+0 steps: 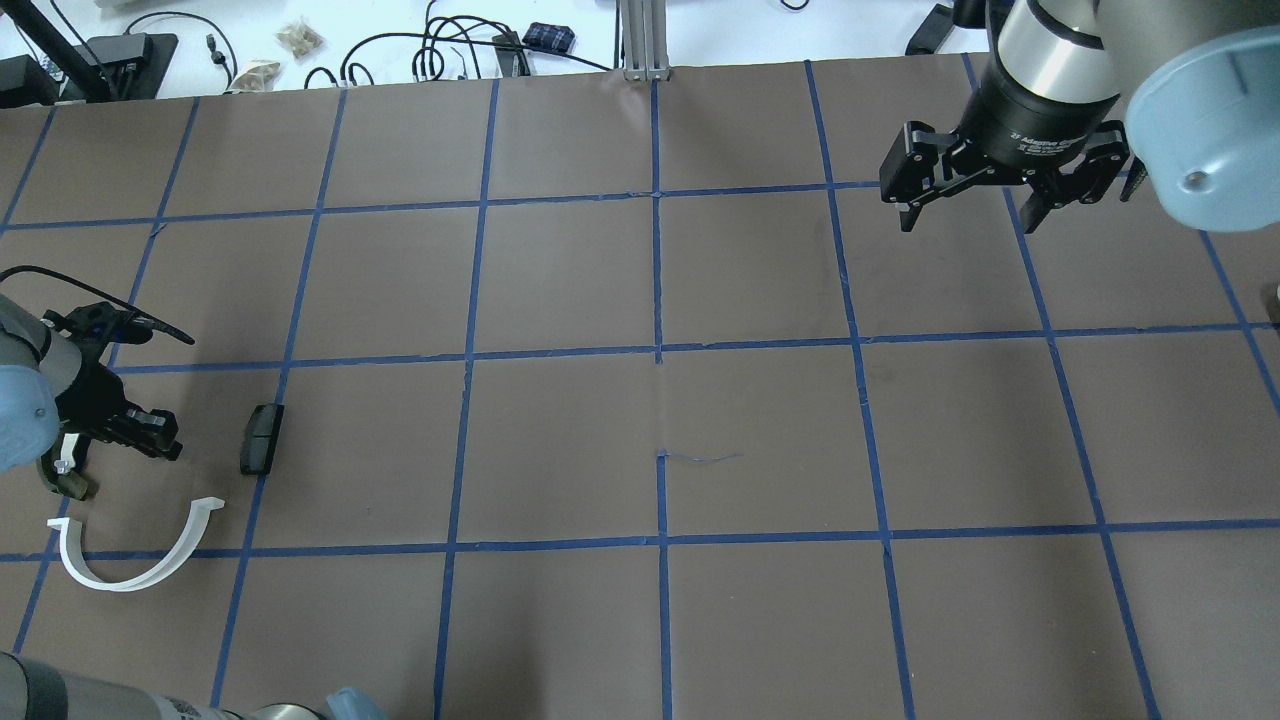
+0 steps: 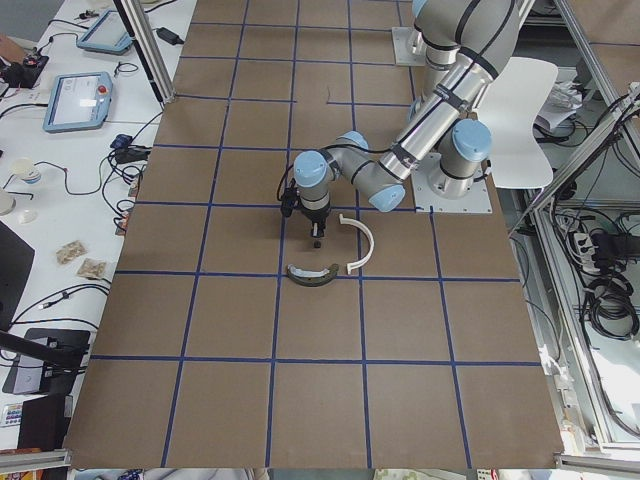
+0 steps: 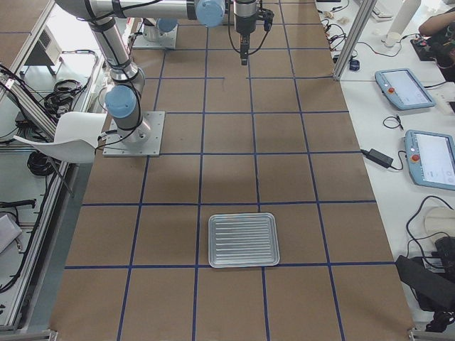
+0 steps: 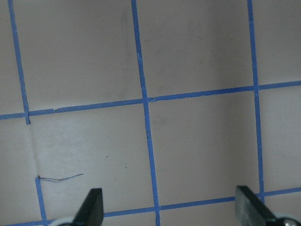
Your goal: Place bearing gear from tray to pile
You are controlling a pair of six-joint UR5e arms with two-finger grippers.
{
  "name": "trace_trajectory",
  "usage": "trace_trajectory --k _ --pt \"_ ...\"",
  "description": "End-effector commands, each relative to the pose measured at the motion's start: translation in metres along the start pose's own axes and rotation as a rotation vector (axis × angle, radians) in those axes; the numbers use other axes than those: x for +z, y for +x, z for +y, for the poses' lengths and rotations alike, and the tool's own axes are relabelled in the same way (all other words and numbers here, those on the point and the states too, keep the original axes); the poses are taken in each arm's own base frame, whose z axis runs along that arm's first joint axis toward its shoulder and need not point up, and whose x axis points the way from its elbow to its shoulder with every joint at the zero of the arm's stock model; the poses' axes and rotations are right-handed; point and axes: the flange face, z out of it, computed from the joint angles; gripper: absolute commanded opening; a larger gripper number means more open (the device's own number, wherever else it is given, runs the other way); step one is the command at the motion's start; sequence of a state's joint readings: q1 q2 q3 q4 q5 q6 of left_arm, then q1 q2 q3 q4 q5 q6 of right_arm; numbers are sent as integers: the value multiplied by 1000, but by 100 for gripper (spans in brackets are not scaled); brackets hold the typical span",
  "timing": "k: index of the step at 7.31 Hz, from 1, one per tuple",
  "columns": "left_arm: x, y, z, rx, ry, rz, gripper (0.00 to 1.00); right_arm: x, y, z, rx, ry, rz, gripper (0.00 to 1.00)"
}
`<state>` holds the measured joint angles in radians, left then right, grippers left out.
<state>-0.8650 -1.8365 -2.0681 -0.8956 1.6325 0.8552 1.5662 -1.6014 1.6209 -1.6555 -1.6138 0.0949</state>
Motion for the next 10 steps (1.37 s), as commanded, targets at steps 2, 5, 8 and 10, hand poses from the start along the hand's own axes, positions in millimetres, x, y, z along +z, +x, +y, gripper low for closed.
trace_trajectory --k 2,5,8,10 --pt "9 -6 -5 3 9 -5 10 0 0 0 0 -1 0 100" --pt "2 -4 -7 6 18 -16 49 1 0 0 0 -2 0 100" --pt "-25 -7 -10 12 56 -56 100 4 0 1 -2 -10 1 100" --pt "-90 43 -40 109 101 -98 100 10 0 3 -1 -19 2 100"
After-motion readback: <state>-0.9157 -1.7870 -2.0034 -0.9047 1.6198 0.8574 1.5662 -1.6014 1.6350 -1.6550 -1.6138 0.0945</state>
